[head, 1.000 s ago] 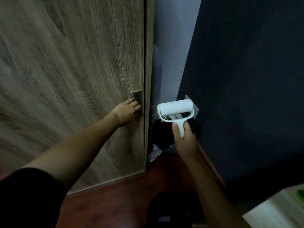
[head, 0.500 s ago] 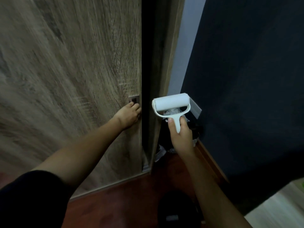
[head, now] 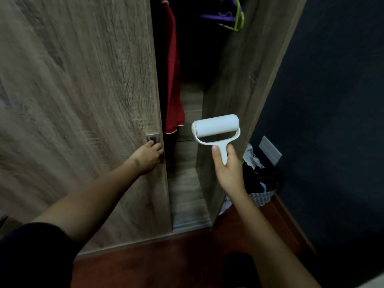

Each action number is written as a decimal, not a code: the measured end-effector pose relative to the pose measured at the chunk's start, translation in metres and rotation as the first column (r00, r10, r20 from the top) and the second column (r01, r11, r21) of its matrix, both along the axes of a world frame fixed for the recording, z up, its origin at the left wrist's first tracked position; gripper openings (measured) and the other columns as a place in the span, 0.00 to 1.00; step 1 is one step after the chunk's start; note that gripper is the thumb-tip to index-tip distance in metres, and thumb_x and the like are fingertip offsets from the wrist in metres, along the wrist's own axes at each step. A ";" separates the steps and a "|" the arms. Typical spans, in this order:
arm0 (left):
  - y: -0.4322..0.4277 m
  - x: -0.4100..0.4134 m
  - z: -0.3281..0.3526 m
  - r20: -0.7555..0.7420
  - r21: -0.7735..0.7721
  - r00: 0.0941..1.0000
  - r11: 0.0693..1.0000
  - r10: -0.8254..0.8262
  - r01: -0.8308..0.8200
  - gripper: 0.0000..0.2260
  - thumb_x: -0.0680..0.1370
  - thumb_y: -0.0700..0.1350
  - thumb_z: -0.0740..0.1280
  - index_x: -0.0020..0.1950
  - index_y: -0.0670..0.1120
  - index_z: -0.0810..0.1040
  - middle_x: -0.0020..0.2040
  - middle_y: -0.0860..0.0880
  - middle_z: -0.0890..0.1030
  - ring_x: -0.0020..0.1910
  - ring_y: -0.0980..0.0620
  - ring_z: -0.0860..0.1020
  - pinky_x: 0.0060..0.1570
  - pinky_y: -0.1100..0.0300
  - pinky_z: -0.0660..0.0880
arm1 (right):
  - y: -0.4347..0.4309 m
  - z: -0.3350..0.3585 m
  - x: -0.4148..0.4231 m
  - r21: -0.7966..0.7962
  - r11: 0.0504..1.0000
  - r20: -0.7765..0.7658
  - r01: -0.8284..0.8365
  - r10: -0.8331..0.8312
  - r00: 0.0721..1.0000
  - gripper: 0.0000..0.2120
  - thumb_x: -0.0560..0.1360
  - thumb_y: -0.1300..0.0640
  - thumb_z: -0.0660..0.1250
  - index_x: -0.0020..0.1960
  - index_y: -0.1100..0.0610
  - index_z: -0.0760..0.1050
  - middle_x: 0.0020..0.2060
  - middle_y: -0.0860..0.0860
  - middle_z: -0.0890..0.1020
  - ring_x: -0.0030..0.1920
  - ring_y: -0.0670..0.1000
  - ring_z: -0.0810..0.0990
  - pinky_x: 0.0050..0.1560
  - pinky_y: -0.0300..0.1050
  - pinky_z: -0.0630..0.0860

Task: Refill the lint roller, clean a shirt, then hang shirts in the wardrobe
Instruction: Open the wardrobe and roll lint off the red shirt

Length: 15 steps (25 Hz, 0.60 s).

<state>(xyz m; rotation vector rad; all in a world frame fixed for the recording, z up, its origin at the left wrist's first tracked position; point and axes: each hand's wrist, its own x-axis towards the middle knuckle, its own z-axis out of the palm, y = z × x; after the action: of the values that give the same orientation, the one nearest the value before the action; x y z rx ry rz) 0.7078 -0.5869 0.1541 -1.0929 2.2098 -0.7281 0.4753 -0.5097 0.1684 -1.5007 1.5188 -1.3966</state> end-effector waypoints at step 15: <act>0.047 0.175 0.004 0.077 -0.006 0.956 0.959 0.282 -0.282 0.17 0.81 0.45 0.53 0.67 0.44 0.71 0.69 0.45 0.68 0.67 0.44 0.64 0.62 0.50 0.65 | 0.008 0.014 0.086 -0.036 0.998 -0.073 -0.059 0.056 0.996 0.09 0.77 0.47 0.60 0.49 0.52 0.72 0.34 0.43 0.78 0.35 0.37 0.76 0.34 0.26 0.68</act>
<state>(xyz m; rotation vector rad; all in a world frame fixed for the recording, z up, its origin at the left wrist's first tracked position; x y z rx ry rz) 0.8831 -0.5397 0.1581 -1.3207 1.9355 -0.6277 0.5612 -0.5021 0.1826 -1.6212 1.4876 -1.3587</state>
